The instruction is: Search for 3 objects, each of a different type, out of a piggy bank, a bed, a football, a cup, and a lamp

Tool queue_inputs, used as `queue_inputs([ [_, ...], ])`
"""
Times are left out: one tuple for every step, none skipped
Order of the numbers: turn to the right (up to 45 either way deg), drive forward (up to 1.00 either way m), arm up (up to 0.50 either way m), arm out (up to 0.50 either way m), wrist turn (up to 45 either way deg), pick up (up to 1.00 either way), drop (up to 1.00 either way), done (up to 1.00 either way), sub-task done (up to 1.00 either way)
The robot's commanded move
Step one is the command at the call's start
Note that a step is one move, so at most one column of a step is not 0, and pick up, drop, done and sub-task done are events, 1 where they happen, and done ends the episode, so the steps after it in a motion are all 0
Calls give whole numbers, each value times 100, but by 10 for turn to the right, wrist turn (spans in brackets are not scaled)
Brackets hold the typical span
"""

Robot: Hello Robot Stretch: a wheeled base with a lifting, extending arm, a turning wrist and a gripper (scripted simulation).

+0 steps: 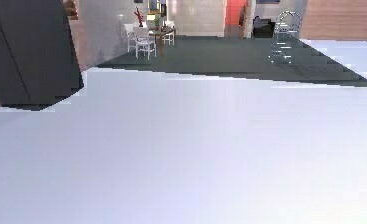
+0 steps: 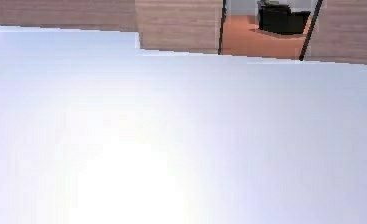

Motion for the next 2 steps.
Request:
queue_inputs([
  [0,100,0,0,0,0,0,0,0],
  [0,100,0,0,0,0,0,0,0],
])
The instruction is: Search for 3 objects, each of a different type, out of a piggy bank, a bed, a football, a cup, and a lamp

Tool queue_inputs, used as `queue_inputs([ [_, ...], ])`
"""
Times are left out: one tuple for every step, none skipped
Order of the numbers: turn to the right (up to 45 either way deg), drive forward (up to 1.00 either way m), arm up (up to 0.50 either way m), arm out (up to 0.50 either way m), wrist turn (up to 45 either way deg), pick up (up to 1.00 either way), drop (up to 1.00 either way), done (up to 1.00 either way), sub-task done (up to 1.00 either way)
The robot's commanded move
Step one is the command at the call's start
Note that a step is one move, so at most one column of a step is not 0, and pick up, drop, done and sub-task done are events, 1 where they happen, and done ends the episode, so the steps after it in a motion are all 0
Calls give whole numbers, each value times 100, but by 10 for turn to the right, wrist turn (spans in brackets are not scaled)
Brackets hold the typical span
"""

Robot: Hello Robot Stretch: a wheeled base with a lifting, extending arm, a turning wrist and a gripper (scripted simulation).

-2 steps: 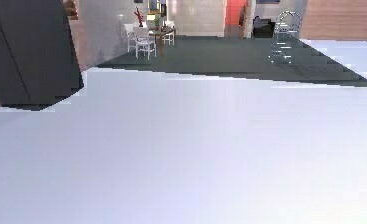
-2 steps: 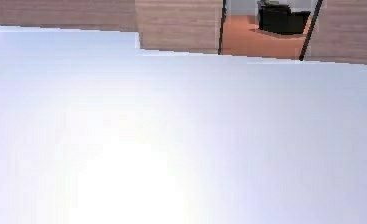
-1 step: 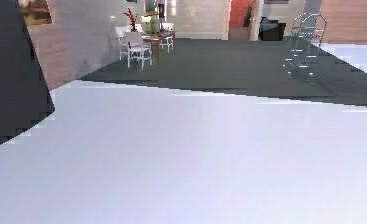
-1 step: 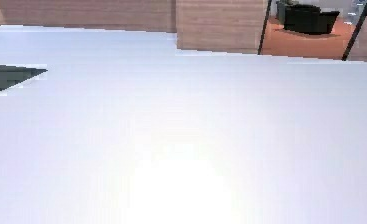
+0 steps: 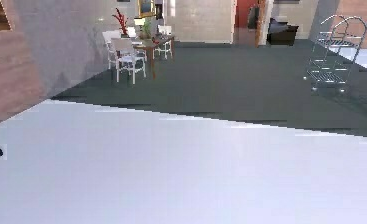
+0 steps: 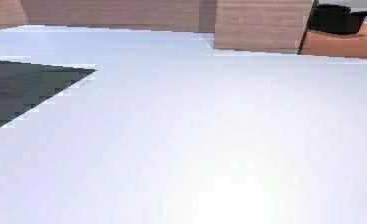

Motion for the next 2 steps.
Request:
queue_inputs([
  [0,100,0,0,0,0,0,0,0],
  [30,0,0,0,0,0,0,0,0],
])
